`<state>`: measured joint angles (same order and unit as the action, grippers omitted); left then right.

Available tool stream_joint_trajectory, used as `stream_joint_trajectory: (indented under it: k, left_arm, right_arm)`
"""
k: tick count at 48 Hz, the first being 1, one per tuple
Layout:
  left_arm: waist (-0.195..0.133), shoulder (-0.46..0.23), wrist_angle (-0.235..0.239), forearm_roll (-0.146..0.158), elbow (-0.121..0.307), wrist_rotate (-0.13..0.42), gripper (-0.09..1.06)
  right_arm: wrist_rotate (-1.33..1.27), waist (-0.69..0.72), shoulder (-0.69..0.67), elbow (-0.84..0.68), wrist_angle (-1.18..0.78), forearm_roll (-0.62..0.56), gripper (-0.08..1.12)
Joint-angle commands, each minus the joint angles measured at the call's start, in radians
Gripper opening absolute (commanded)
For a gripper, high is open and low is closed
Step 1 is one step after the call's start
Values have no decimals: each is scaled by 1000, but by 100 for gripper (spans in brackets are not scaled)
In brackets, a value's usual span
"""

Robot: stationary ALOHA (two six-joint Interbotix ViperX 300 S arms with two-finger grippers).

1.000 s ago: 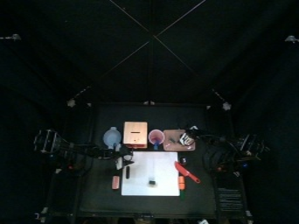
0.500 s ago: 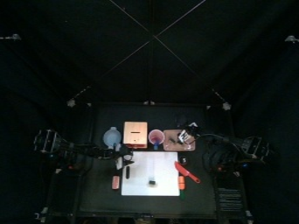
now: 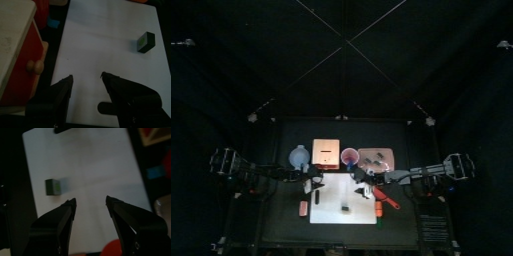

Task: Place sushi on board then cut the sushi with the knife then place the pieces on the plate
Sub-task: Place the 4 sushi pieces on the plate

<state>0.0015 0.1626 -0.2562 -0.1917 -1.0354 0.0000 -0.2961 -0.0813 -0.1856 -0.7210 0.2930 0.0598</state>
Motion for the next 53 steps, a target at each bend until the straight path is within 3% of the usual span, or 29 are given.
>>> stream_joint_trajectory:
  k: [1, 15, 42, 47, 53]
  left_arm:
    - [3, 3, -5, -3, 15, 0, 86]
    - [6, 3, -5, -3, 15, 3, 86]
    - [8, 3, -3, 0, 8, 5, 86]
    - [8, 3, -3, -2, 8, 5, 86]
    - [8, 3, -3, -2, 8, 5, 86]
  right_arm:
    - [0, -61, 49, 60, -31, 26, 86]
    - [5, -118, 235, 178, -40, 61, 86]
    - [5, -156, 402, 296, -37, 54, 84]
    - [2, -153, 402, 295, -35, 38, 77]
    - [2, -150, 387, 285, -26, 31, 59]
